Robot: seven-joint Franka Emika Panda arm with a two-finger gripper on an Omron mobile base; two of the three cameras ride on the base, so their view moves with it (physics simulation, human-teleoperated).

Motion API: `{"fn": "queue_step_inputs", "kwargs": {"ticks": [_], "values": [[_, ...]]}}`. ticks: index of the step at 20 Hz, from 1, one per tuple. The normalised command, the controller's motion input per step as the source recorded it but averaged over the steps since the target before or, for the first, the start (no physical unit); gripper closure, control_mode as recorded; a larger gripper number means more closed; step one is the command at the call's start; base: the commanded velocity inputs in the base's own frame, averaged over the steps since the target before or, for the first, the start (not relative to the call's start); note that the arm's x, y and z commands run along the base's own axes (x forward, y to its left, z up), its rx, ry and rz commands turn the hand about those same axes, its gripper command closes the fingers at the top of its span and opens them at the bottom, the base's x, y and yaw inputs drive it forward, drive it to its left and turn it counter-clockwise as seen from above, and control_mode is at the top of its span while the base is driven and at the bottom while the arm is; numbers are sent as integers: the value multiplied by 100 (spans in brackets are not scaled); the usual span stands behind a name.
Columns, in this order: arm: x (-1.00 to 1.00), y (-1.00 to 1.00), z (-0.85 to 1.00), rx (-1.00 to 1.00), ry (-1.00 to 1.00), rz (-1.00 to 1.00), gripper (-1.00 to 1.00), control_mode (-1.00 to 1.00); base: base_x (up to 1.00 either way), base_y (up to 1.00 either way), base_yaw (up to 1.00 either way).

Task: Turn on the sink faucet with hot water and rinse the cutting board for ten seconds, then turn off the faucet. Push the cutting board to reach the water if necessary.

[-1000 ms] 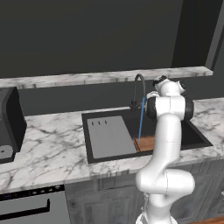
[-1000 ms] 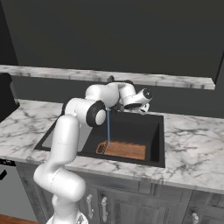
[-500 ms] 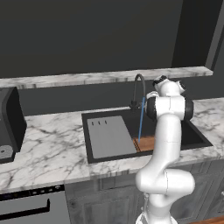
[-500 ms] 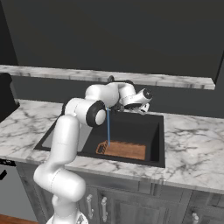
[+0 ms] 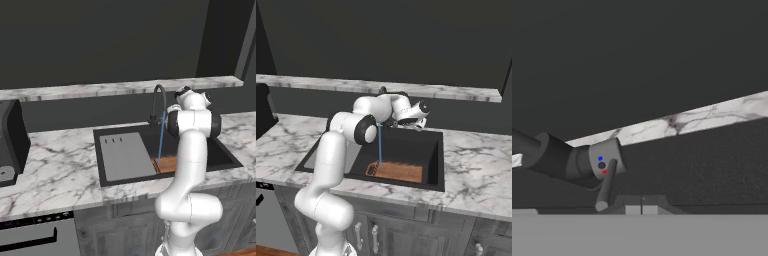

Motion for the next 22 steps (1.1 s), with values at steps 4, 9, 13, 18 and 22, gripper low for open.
{"fn": "queue_step_inputs", "kwargs": {"ticks": [4,9,13,18,22], "values": [[0,30,0,-1,0,0,100,-100,0,0,0],[0,33,0,-1,0,0,100,-100,0,0,0],[0,34,0,0,0,0,100,-100,0,0,0],[0,29,0,0,0,0,100,-100,0,0,0],[0,26,0,0,0,0,100,-100,0,0,0]]}}
